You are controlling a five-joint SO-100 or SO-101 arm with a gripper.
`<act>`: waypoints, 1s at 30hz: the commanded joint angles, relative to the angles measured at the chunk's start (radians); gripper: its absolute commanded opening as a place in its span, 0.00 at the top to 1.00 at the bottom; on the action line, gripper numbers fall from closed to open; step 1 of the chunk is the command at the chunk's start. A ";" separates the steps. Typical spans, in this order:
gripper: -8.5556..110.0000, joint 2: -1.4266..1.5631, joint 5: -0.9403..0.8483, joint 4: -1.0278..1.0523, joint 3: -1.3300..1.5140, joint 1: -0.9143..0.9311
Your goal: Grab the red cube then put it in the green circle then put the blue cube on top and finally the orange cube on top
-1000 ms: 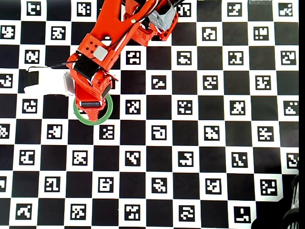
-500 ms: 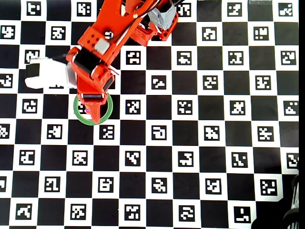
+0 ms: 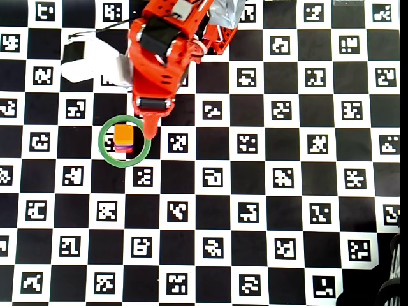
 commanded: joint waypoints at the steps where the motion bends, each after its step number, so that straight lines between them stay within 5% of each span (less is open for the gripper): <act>1: 0.89 0.095 0.009 -0.052 0.052 -0.086; 12: 0.97 0.426 -0.077 -0.305 0.431 -0.255; 22: 0.98 0.675 -0.385 -0.653 0.778 -0.284; 30: 0.98 0.822 -0.652 -0.673 0.973 -0.322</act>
